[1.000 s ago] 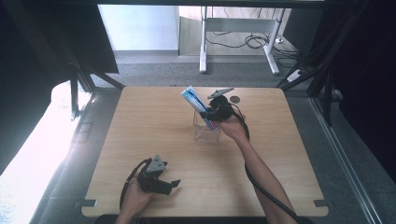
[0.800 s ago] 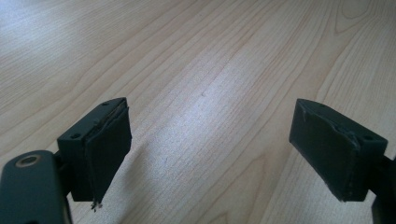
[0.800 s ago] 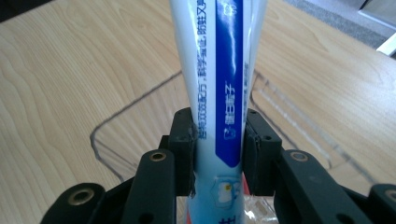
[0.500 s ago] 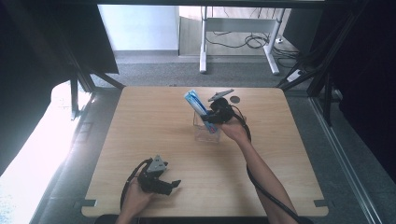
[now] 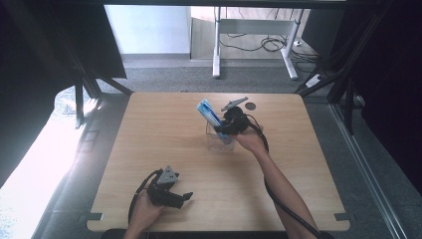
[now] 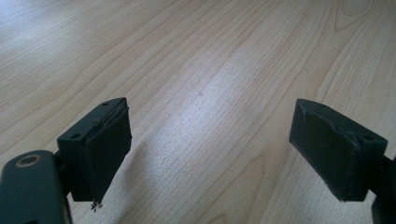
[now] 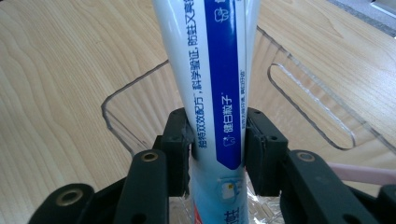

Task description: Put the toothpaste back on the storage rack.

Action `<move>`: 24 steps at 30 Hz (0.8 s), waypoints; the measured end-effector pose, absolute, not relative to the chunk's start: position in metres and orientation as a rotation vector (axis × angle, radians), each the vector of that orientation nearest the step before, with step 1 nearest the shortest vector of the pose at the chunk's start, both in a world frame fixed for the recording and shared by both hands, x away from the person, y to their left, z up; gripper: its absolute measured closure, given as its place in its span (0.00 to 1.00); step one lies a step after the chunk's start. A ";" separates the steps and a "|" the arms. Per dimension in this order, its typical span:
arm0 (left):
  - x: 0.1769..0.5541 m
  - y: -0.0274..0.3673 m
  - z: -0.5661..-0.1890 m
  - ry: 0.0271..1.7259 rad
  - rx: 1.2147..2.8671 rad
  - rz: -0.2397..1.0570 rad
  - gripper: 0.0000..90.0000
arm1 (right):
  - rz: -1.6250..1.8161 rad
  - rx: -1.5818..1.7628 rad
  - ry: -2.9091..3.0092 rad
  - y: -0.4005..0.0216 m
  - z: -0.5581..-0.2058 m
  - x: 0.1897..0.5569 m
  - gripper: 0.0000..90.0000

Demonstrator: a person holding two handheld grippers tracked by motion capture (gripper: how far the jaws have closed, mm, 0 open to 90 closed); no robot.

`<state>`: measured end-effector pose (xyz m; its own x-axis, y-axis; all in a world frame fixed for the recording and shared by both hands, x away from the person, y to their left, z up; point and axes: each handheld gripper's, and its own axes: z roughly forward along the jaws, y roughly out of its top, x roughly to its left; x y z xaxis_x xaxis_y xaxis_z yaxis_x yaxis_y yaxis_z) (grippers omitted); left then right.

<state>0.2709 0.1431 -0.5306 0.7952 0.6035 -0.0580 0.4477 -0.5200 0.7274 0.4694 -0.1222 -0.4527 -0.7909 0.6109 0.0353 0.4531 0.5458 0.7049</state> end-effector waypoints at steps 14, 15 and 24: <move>0.271 0.141 -0.531 0.771 2.212 0.256 0.15 | 1.099 0.858 2.565 -0.123 -0.447 0.464 0.48; 0.271 0.141 -0.531 0.769 2.213 0.257 0.15 | 1.102 0.853 2.562 -0.123 -0.446 0.464 0.46; 0.271 0.141 -0.531 0.766 2.215 0.258 0.15 | 1.140 0.826 2.536 -0.130 -0.442 0.455 0.23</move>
<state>0.2705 0.1411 -0.5311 0.7990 0.5989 -0.0535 0.4443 -0.5281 0.7236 0.4550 -0.1298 -0.4415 -0.8113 0.5846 0.0120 0.3969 0.5355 0.7455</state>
